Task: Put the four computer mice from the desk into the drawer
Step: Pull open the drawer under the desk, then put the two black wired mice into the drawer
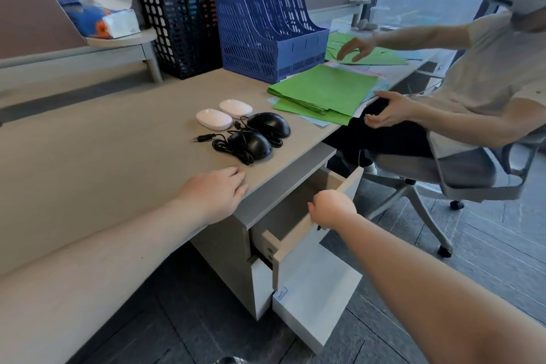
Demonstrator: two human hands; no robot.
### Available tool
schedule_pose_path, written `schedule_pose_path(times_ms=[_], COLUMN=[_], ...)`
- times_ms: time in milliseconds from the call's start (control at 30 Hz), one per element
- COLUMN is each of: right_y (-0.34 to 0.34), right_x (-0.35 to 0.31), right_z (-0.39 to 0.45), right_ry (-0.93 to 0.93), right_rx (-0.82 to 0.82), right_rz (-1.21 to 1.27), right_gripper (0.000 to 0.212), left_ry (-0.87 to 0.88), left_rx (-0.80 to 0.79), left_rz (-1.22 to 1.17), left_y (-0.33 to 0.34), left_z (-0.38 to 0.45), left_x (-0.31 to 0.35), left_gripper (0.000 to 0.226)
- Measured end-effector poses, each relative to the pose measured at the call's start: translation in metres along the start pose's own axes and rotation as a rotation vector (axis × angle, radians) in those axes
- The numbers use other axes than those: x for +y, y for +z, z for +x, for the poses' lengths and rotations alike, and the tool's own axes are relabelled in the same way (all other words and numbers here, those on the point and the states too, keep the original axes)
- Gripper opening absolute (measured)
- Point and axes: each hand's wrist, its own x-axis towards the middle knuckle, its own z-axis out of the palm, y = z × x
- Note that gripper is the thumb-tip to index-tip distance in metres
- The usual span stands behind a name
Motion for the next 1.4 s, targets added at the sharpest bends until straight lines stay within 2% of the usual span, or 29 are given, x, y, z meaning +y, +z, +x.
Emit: schedule_pose_path(times_ms=[300,500,633,733,800,900,1000,1067,1133,1200,1400], right_y=[-0.011,-0.012,-0.012,-0.018,-0.024,-0.036,-0.052,-0.064,-0.075,-0.084,-0.094], right_x=[0.052,0.073,0.075,0.069,0.062,0.047,0.025,0.008,-0.009,-0.027,-0.058], right_z=[-0.045,-0.066,-0.063,-0.055,-0.047,-0.032,-0.015,-0.002,0.012,0.028,0.087], right_ry=[0.141,0.261,0.258,0.212,0.182,0.133,0.074,0.005,-0.077,-0.133,-0.229], right_rx=[-0.06,-0.154,-0.151,-0.1,-0.069,0.019,0.277,0.484,0.597,0.568,0.323], right_rz=[-0.077,-0.15,-0.178,-0.159,-0.142,-0.083,0.116,0.204,0.263,0.323,0.368], right_gripper=[0.032,0.022,0.018,0.016,0.023,0.028,0.028,0.03,0.037,0.046,0.077], left_ry=[-0.073,-0.068,-0.07,-0.108,-0.118,-0.199,-0.308,-0.339,-0.356,-0.349,-0.308], left_rx=[-0.123,-0.125,-0.046,0.142,0.247,0.23,0.189,0.171,0.156,0.157,0.156], left_rz=[0.013,-0.014,-0.003,-0.031,-0.033,-0.061,-0.165,-0.198,-0.218,-0.22,-0.174], left_y=[-0.005,-0.003,-0.009,-0.015,-0.016,-0.015,-0.014,-0.013,-0.01,-0.005,0.003], left_z=[-0.004,0.002,0.004,0.005,0.01,0.02,0.032,0.041,0.05,0.059,0.087], left_x=[0.01,0.002,0.002,0.008,0.009,0.008,0.006,0.005,0.003,0.001,-0.002], left_gripper=[0.055,0.052,0.037,0.032,0.044,0.079,0.101,0.107,0.111,0.115,0.111])
